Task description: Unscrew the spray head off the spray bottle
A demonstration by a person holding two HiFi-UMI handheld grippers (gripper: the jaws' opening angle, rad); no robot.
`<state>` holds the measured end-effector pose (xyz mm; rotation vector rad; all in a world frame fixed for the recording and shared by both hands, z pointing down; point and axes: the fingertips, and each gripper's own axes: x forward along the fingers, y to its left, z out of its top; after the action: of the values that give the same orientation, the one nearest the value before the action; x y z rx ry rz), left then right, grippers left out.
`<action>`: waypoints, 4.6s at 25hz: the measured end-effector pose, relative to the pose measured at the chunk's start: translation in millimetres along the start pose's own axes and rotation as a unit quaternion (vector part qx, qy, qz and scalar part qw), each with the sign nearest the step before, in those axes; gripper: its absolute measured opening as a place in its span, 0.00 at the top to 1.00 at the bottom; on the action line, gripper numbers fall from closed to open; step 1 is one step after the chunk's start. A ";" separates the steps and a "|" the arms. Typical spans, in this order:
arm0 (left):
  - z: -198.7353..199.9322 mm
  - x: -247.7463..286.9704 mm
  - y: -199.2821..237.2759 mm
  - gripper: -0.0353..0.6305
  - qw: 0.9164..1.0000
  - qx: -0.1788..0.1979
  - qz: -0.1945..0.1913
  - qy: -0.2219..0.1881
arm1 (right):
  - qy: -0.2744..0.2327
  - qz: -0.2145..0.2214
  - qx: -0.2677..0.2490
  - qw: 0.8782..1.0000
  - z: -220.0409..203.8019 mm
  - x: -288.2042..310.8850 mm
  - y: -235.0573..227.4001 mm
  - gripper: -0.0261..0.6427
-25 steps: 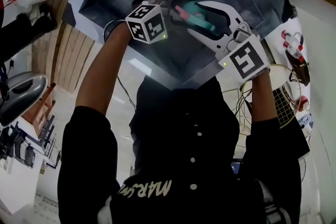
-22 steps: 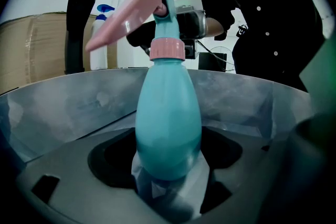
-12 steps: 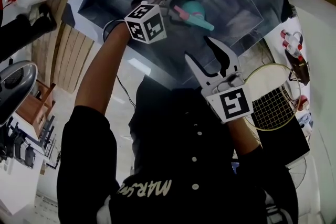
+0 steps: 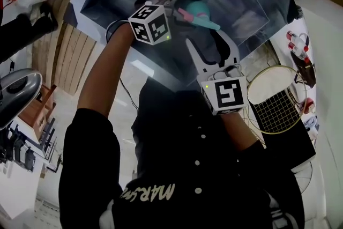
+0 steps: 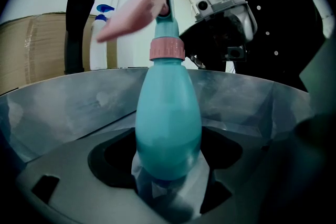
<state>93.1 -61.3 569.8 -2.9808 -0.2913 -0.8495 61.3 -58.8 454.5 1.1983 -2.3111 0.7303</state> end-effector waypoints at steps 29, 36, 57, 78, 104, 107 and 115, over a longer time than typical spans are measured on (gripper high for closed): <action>-1.0 -0.7 6.9 0.37 1.000 -0.012 0.011 -0.003 | -0.040 0.025 -0.152 0.987 19.9 26.1 -13.1 0.55; -0.8 -0.6 7.1 0.37 1.000 -0.012 0.012 -0.003 | -0.055 0.021 -0.126 0.990 19.1 21.7 -22.5 0.74; -1.9 -2.4 7.2 0.37 1.000 -0.009 0.012 -0.002 | -0.008 0.095 -0.209 0.973 22.4 21.2 -18.5 0.74; -2.2 -1.8 4.4 0.37 0.999 -0.023 0.018 0.022 | -0.088 0.098 -0.120 0.984 88.5 -41.3 -11.0 0.74; 61.3 -91.5 6.2 0.62 0.984 -0.025 0.153 0.089 | -0.169 0.033 -0.096 0.980 138.2 -142.1 -37.5 0.74; 95.3 -128.1 11.1 0.83 0.969 -0.048 0.237 0.049 | -0.173 0.017 -0.103 0.979 142.1 -145.5 -50.1 0.74; 161.5 -204.0 5.8 0.91 0.909 -0.143 0.390 -0.027 | -0.202 -0.011 -0.110 0.973 165.5 -164.0 -60.5 0.74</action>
<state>8.1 -89.3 325.4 -2.9149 1.0405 -0.7332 176.8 -92.5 246.1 1.3638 -2.6130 0.2230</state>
